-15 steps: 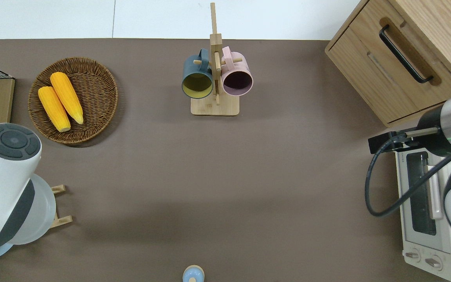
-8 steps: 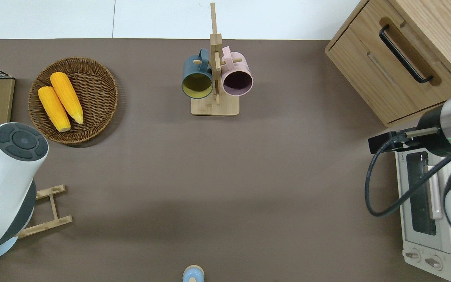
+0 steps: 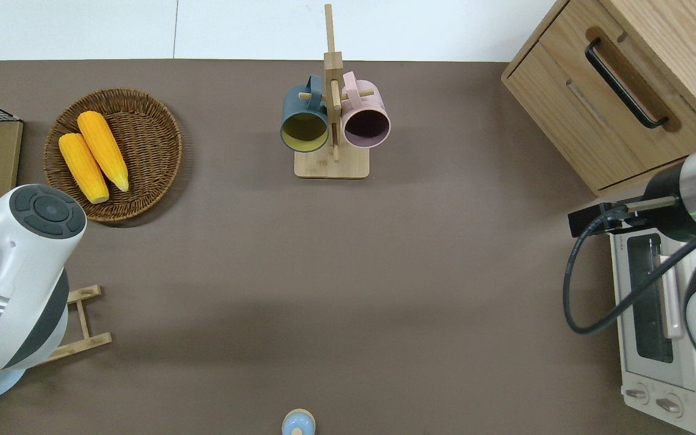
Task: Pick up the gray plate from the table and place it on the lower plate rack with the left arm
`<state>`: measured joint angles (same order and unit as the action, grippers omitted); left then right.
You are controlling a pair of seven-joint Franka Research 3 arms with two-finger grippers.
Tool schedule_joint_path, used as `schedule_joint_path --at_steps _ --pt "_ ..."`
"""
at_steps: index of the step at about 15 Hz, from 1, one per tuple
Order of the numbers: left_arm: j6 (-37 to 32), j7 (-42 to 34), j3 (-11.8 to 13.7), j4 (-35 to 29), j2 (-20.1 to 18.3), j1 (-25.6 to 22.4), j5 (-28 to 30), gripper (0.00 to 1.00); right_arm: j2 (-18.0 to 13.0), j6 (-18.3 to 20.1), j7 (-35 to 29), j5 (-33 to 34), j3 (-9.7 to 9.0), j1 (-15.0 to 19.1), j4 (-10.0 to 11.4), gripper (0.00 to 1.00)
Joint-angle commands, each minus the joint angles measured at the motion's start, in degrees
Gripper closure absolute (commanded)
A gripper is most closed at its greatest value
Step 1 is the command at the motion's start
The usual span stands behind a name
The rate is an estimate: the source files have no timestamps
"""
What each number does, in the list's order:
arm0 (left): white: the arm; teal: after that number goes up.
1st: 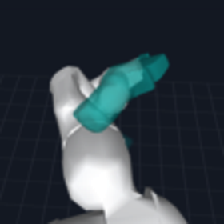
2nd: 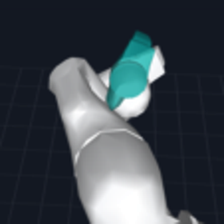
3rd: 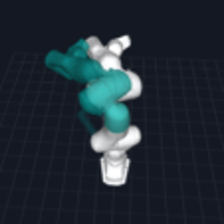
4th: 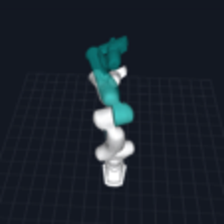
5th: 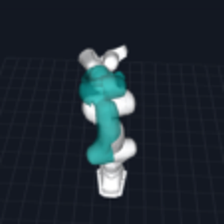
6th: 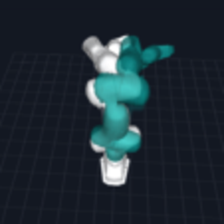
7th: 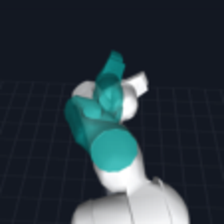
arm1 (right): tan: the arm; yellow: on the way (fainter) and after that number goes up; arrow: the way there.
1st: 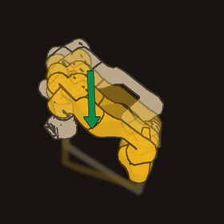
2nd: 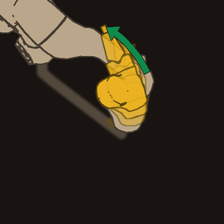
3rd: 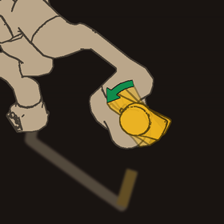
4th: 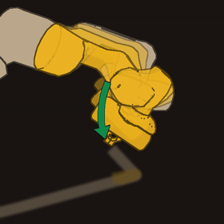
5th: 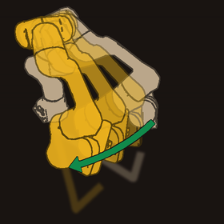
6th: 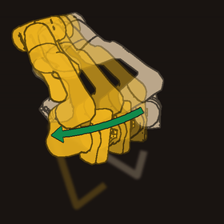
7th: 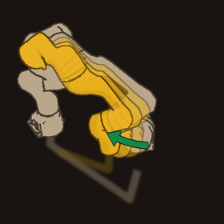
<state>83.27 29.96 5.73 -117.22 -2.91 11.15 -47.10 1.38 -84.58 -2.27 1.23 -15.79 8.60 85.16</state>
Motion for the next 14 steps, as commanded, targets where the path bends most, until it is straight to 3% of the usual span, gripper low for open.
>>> schedule_joint_path --at_steps 1,5,14 --pt "-0.65 2.12 1.83 0.59 1.76 1.24 2.19 1.00 -0.15 0.82 -0.72 0.09 -1.00 1.06 -0.52 0.017" --pt "0.75 6.76 1.92 -0.03 4.57 1.24 3.06 1.00 -0.15 0.82 -0.72 0.09 -1.00 1.07 -0.52 0.017" --pt "1.11 8.45 1.83 -0.47 4.93 1.24 9.30 1.00 -0.15 0.82 -0.72 0.09 -1.00 1.15 -0.52 0.017"
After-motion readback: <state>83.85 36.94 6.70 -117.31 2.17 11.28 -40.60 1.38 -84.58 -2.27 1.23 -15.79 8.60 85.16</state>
